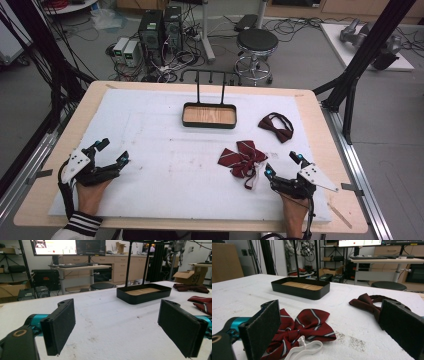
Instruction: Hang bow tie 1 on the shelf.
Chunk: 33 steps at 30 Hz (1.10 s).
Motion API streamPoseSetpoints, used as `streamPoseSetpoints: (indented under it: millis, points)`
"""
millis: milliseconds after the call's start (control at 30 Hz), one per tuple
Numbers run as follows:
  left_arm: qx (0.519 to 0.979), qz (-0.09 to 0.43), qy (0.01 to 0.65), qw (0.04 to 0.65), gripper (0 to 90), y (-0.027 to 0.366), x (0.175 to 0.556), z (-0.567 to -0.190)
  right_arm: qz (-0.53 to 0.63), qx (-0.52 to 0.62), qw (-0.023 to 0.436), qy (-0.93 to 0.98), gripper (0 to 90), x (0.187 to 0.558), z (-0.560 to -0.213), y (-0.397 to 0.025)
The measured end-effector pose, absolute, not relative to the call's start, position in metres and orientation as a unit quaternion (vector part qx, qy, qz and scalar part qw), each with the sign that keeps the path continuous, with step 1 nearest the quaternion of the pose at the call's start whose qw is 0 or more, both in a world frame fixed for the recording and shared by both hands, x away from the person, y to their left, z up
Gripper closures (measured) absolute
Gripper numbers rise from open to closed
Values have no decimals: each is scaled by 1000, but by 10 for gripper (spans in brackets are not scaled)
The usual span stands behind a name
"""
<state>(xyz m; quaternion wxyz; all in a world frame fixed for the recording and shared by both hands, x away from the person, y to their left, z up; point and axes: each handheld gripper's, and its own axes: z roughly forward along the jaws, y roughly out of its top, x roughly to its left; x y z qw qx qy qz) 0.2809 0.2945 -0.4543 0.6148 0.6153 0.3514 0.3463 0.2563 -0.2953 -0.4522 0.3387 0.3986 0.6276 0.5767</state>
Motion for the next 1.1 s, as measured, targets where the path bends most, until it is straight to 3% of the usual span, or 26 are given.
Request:
streamPoseSetpoints:
  millis: [833,1100]
  points:
    - [614,346,353,616,149,295,281,-454,557,410,332,641,34,261,-450,-293]
    - [613,348,353,616,149,295,281,-454,547,402,317,662,34,264,-432,-288]
